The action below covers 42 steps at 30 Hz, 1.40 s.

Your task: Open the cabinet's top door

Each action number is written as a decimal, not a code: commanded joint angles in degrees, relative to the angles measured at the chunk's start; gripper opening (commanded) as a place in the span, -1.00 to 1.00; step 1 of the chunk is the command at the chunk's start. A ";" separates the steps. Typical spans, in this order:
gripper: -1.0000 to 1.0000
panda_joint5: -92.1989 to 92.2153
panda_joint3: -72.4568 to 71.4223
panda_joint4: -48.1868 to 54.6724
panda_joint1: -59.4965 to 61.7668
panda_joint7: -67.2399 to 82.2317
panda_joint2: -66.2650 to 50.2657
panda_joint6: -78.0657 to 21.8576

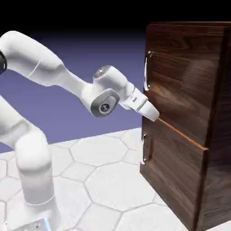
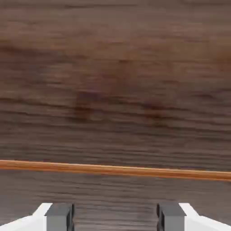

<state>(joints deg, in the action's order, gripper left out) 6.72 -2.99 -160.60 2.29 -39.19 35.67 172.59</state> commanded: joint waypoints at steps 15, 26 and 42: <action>0.00 37.39 -16.62 2.24 16.54 18.15 16.76 -7.89; 0.00 64.80 -28.81 3.88 28.67 31.46 29.04 -13.67; 0.00 104.68 -46.54 6.27 46.31 50.82 46.91 -22.09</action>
<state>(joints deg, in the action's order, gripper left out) 111.40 -49.52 -154.33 48.59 11.63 82.58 150.50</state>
